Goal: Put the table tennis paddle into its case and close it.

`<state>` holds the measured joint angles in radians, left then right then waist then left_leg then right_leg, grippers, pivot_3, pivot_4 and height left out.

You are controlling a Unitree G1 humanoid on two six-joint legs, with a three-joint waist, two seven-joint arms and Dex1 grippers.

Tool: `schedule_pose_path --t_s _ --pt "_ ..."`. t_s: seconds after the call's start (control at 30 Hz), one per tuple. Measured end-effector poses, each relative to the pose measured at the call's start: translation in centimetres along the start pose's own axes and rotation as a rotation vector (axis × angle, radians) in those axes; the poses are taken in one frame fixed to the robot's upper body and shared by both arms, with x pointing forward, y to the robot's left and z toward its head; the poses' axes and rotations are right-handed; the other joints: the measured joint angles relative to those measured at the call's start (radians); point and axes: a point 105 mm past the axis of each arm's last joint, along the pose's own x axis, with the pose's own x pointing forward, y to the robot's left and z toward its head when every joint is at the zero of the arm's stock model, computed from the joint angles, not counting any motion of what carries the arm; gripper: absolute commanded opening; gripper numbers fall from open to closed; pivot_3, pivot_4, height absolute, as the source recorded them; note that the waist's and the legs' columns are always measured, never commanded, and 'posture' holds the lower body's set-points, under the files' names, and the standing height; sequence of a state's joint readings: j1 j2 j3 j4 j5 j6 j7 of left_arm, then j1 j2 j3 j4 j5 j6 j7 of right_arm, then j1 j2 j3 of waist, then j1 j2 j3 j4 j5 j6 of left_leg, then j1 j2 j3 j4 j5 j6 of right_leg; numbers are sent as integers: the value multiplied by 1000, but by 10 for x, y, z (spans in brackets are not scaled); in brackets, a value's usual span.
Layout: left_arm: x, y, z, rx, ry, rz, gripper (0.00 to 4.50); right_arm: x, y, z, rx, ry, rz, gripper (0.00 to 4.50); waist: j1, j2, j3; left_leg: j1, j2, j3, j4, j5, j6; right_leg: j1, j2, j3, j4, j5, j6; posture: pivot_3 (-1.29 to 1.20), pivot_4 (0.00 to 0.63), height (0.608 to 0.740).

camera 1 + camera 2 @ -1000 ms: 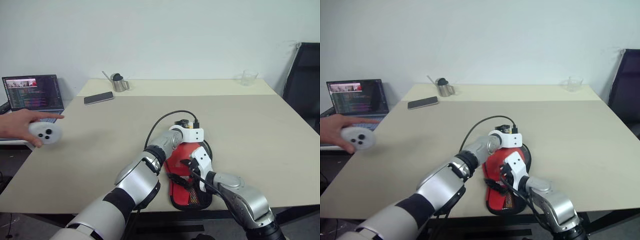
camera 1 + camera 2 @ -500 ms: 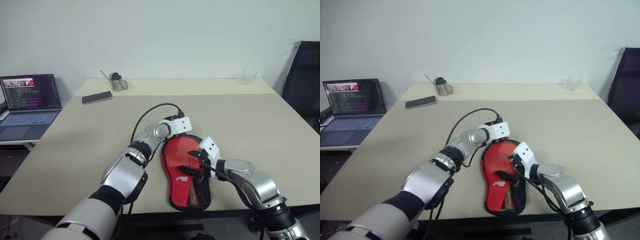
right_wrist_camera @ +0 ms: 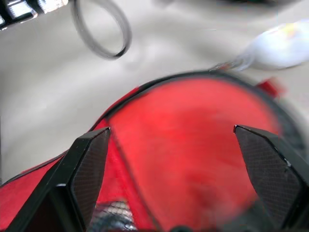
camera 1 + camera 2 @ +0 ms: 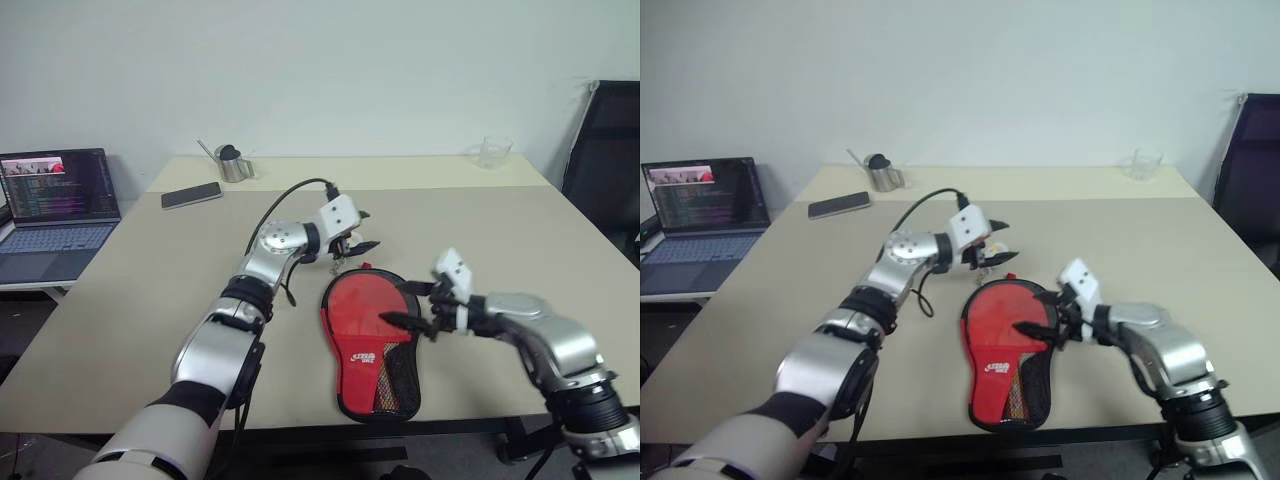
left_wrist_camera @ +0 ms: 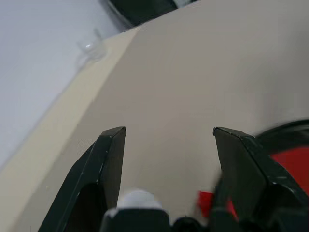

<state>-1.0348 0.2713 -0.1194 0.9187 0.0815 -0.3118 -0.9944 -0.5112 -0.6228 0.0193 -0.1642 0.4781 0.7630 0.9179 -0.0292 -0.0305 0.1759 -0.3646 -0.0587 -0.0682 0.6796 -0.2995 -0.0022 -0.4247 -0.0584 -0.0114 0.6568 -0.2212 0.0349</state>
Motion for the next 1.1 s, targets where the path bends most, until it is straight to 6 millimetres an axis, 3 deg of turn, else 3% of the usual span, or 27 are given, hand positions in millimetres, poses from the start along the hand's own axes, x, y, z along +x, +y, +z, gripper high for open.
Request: schedule_pose_path --t_s 0.1,0.23,0.33,0.47,0.57,0.73,0.9,1.1 --pt "-12 -25 -24 -68 48 -41 3138 -22 -9 33 -50 -66 -14 4500 1 0 0 0 0 -1 0 0 0 0 0 1 0 0 0 0 150 740" --pt "-18 -47 -28 -135 57 -44 3138 -33 -21 76 -97 -203 -52 4500 4 0 0 0 1 -2 0 0 0 1 -3 1 0 0 0 0 150 740" --pt "-13 -55 -18 -188 24 -11 3138 -19 -39 102 -66 -326 -117 4500 1 0 0 1 0 -1 0 0 0 1 -4 2 1 0 -1 0 150 740" --pt "-5 -76 0 -400 -51 -16 4384 23 -66 127 61 -437 -224 4500 -4 1 0 1 1 -1 0 0 0 0 -4 3 3 1 -1 0 150 740" --pt "-9 -82 8 -464 -28 -33 4449 56 -84 114 138 -374 -325 4500 -2 1 0 1 1 -1 0 0 0 -1 -4 3 2 0 -1 0 150 740" --pt "-9 -90 -20 -582 134 37 4449 100 -100 87 228 -233 -458 4500 -2 2 0 0 0 -1 -1 1 -1 -1 -4 3 1 0 -2 0 150 740" --pt "-4 -95 -33 -660 215 83 4449 124 -97 82 288 -200 -507 4500 -3 2 0 0 0 -1 -2 2 -3 -1 -4 3 -1 0 -2 0 150 740" --pt "-4 -98 -33 -676 261 116 4449 157 -75 44 317 -61 -538 4500 -4 4 -1 2 0 -1 -2 2 -3 0 -5 3 1 0 -2 0 150 740"
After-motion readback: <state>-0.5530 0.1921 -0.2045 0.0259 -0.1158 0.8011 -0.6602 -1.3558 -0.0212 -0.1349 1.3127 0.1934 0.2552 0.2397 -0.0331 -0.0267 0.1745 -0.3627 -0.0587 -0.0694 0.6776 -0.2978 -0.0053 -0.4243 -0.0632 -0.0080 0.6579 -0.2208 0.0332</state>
